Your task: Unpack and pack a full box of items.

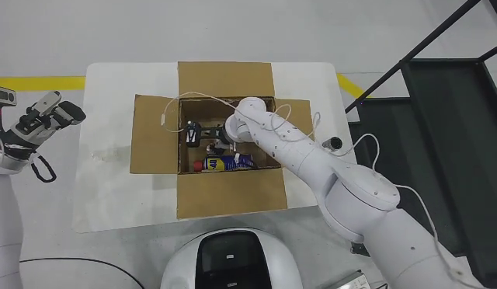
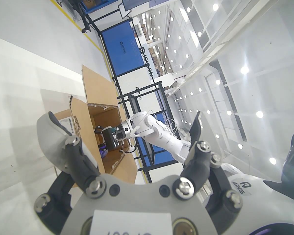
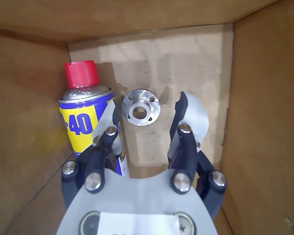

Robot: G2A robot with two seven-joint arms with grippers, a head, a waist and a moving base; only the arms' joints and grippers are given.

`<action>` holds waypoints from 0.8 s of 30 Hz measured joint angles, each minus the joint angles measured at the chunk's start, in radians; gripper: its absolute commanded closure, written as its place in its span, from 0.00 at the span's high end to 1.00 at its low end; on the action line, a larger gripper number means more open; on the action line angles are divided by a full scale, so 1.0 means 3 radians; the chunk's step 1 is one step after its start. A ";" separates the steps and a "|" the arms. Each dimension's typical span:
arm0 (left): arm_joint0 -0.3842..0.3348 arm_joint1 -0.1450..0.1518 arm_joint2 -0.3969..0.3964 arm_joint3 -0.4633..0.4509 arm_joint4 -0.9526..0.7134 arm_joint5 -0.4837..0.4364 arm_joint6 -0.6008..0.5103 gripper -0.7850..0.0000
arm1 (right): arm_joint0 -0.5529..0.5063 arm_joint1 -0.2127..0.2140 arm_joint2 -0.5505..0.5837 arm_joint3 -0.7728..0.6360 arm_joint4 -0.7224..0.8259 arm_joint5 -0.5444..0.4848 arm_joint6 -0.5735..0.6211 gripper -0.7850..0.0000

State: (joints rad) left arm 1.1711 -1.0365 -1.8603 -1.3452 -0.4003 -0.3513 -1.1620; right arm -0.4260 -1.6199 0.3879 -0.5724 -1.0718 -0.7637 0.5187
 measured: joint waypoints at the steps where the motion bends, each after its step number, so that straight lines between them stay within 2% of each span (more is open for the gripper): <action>1: 0.0000 0.0000 0.0000 0.0000 0.0000 0.0000 0.0000 1.00 | 0.0005 -0.0019 -0.0007 0.0038 0.0001 -0.0007 -0.0007 0.59; 9: 0.0000 0.0000 0.0000 0.0000 0.0000 0.0000 0.0000 1.00 | 0.0042 -0.0163 -0.0045 0.0323 -0.0010 -0.0042 -0.0066 0.58; 19: 0.0000 0.0000 0.0000 0.0000 0.0000 0.0000 0.0000 1.00 | 0.0075 -0.0292 -0.0054 0.0578 -0.0041 0.0005 -0.0145 0.48; 24: 0.0000 0.0000 0.0000 0.0000 0.0000 0.0000 0.0000 1.00 | 0.0089 -0.0346 -0.0064 0.0699 -0.0060 -0.0035 -0.0088 0.50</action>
State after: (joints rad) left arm 1.1711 -1.0365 -1.8603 -1.3452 -0.4003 -0.3513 -1.1620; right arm -0.3993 -1.7237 0.3689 -0.3626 -1.0899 -0.7741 0.4924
